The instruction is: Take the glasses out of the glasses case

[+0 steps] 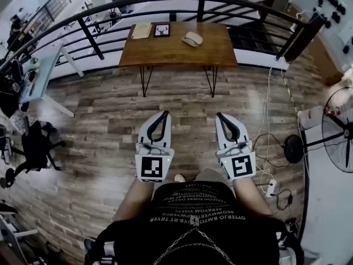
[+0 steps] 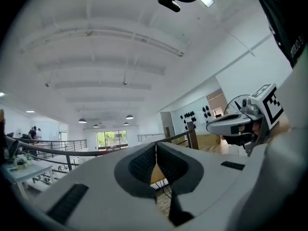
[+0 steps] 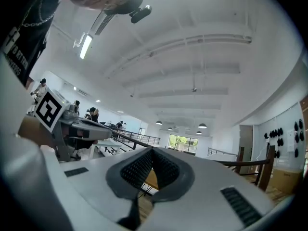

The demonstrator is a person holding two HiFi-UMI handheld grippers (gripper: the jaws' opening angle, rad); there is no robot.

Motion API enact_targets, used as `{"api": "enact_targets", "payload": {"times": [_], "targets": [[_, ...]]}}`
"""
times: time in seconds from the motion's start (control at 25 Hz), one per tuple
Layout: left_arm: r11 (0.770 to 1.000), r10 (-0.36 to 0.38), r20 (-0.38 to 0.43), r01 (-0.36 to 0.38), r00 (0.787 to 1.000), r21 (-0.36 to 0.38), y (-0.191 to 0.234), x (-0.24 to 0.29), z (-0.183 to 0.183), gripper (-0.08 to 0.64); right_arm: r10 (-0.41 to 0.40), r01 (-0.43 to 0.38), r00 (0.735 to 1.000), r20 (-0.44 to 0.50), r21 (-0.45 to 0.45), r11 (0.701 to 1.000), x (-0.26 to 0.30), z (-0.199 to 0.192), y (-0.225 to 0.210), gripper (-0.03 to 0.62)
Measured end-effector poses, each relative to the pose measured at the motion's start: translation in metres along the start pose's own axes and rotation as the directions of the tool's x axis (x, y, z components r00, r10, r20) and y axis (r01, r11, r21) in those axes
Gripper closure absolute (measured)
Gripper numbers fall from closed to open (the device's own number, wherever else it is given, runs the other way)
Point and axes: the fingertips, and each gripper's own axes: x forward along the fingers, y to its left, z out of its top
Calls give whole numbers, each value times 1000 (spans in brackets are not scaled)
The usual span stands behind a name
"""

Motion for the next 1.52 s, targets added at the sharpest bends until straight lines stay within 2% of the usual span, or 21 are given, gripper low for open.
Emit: {"api": "enact_targets", "payload": {"times": [0.24,0.52,0.68,0.88,1.2,1.52], "targets": [[1000,15,14,-14,1000,-17,2,1,1,532,-3,3,1000,13,8,1000,-7,3,-7,577],[1000,12,-14,-12,1000,-21,-1,27,-4,531,25,-26,999,25,41,999,7,-3,-24,575],[1000,0,-30,0,1000,-15,0,54,-6,531,42,-43,999,27,49,998,28,-12,-41,575],[1000,7,-4,-7,1000,-23,8,86,-5,531,57,-58,998,23,70,996,59,-25,-64,575],[998,26,-18,-26,1000,-50,25,131,-26,531,98,-97,995,-8,104,990,105,-53,-81,575],[998,37,-46,-39,998,-55,37,170,-43,532,101,-97,995,-28,110,989,135,-67,-106,575]]}}
